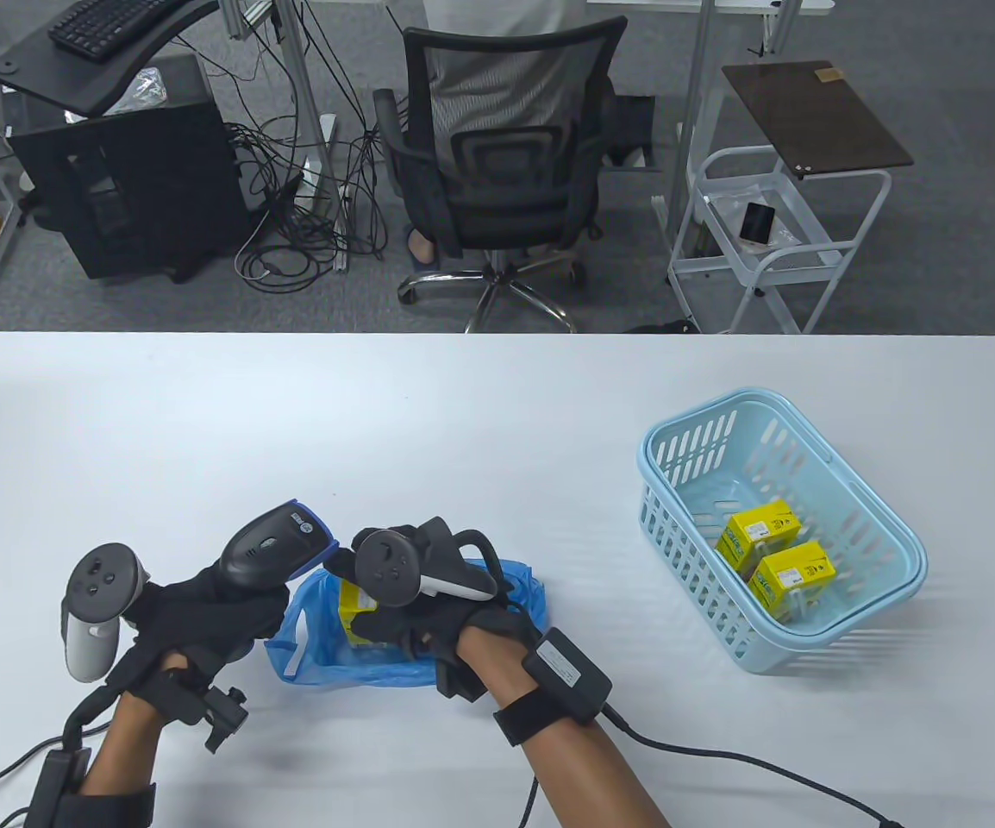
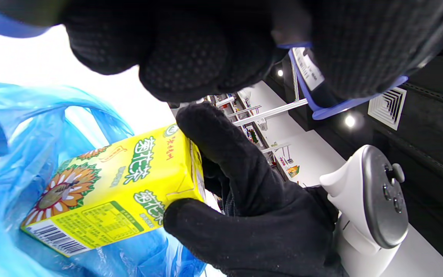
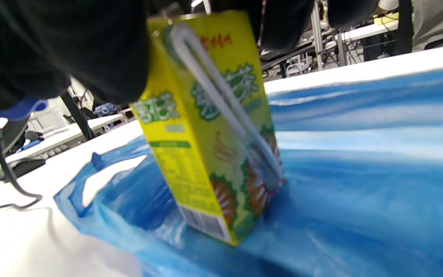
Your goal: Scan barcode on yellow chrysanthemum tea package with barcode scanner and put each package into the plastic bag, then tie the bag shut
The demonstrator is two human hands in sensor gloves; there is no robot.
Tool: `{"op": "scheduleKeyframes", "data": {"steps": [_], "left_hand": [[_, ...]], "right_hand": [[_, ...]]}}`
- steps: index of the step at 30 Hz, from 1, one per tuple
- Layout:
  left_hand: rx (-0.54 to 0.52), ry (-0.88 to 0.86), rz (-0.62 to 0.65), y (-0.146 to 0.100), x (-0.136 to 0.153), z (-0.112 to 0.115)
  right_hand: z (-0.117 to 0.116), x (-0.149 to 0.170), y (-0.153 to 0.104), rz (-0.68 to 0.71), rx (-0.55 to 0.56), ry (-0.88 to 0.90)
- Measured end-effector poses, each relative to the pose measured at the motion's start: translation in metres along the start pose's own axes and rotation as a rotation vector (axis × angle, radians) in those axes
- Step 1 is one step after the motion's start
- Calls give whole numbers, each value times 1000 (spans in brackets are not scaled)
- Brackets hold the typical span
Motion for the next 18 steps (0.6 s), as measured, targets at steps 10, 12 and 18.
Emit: {"op": "scheduleKeyframes", "data": {"steps": [10,12,18], "left_hand": [[-1,-9,4,0,0,-2],[1,-12,4,0,1,-1],[3,-9,2,0,1,-1]], "right_hand": [[32,13,-14,-110,4,2],[63,25,-22,-169,71,8],[169,100,-62,-479,275,-3]]}}
Point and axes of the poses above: the tracker on the back of each hand, its own x axis roughly to the little-finger side, its own y axis roughly from the wrist to the fingertips, z = x × y, the point moved 1 cm from there along y, roughly from the wrist to the fingertips, and after that the axes turned 10 degrees about -z, right-handed, at the moved point
